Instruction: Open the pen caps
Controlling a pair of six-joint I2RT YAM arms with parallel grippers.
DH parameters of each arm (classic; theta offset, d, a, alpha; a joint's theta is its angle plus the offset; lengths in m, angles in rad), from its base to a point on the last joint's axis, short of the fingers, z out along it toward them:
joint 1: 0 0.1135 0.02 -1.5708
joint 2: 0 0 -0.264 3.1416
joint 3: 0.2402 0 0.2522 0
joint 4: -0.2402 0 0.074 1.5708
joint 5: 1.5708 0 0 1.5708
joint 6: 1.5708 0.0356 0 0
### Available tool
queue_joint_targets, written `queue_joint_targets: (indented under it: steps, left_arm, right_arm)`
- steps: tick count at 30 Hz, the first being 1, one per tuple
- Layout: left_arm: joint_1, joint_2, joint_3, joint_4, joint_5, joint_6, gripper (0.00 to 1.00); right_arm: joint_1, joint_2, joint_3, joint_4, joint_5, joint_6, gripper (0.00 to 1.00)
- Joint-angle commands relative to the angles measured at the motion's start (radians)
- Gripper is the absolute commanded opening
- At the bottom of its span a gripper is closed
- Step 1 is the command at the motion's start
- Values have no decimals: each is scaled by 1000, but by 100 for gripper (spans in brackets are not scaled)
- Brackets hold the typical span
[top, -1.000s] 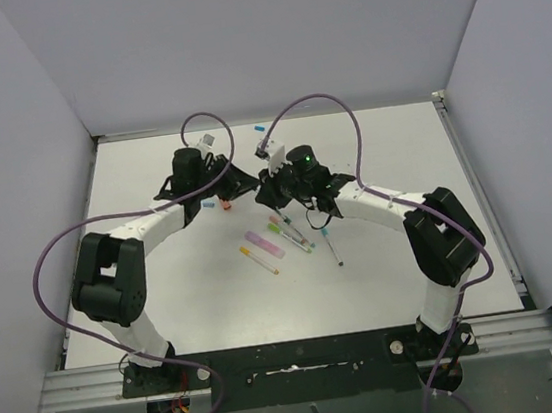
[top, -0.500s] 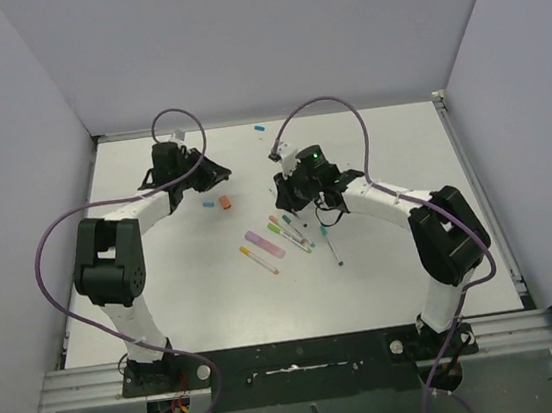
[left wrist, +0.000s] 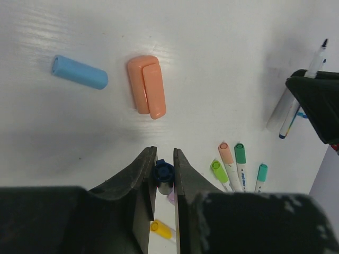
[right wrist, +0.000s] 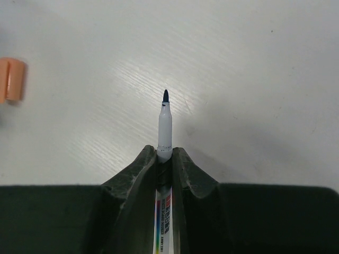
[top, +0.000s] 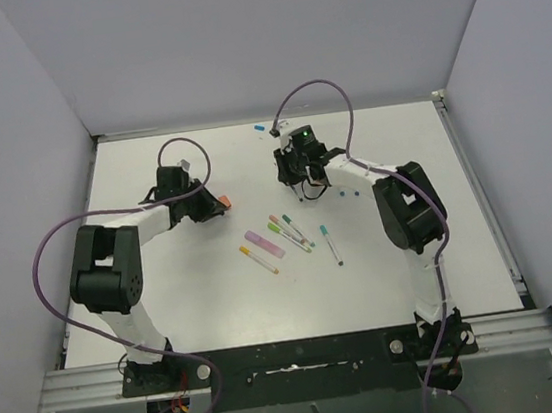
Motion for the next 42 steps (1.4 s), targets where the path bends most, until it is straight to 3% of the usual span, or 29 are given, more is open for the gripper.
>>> queue_joint_targets:
  steps: [1,8,15,26,29,34,42]
  left_arm:
    - [-7,-84,-1,-4,-30,49,0]
    - [-8,-76,-32,-28,-52,74,0]
    - [-4,-67,-37,-46,-60,79,26]
    - [19,-143,-44,-69,-47,61,44]
    - [24,-194,-45,-68,-34,48,59]
    - [30,-272,-43,-68,-21,26,95]
    - [44,-366,-69,-8,22,-13,98]
  right_arm:
    - [0,8,57,9,35,15,0]
    - [-2,40,60,-3,49,19,2]
    - [-2,65,72,-29,67,17,8]
    - [1,109,129,-105,127,53,13]
    - [2,116,135,-116,155,61,13]
    - [2,120,136,-134,196,71,22]
    - [3,101,116,-117,211,66,38]
